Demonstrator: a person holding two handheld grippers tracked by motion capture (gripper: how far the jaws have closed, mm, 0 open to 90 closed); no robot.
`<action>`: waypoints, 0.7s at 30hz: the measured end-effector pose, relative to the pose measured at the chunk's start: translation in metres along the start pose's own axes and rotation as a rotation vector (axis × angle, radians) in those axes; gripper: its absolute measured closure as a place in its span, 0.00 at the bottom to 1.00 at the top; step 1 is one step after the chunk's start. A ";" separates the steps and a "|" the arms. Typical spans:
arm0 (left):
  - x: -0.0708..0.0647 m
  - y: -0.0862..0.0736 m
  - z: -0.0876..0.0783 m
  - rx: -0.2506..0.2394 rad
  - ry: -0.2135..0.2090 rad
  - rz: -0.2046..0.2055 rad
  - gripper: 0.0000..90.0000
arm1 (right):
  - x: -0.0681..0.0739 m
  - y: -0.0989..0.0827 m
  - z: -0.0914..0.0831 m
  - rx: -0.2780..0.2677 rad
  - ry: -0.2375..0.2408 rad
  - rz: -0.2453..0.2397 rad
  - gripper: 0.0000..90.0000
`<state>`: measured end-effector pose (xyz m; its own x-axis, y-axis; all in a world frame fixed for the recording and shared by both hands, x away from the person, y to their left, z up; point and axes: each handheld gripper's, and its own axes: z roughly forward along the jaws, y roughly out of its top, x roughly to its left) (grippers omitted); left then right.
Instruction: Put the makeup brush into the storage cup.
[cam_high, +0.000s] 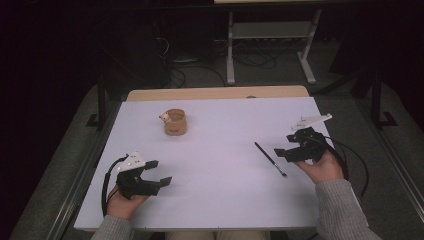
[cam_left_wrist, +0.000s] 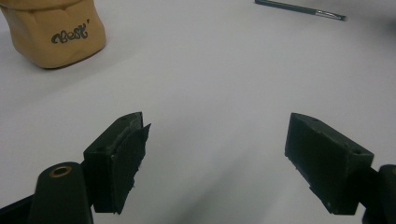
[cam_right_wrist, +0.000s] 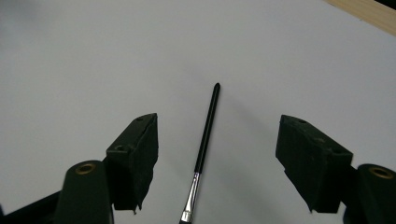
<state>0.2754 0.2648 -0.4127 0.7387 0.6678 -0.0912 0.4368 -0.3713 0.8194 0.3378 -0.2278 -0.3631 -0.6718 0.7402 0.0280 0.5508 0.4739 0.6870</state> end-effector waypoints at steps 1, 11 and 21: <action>0.000 0.000 0.000 -0.001 0.000 -0.002 0.22 | 0.000 0.002 0.002 0.006 0.002 0.005 0.34; 0.001 0.001 0.002 0.006 0.000 0.003 0.22 | -0.007 0.008 0.026 0.101 -0.006 0.009 0.45; 0.002 0.001 0.002 0.004 -0.004 0.000 0.23 | -0.002 0.010 0.049 0.183 0.011 -0.022 0.52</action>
<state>0.2786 0.2642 -0.4131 0.7404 0.6656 -0.0936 0.4389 -0.3733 0.8173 0.3691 -0.2009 -0.3917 -0.6894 0.7241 0.0226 0.6160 0.5695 0.5442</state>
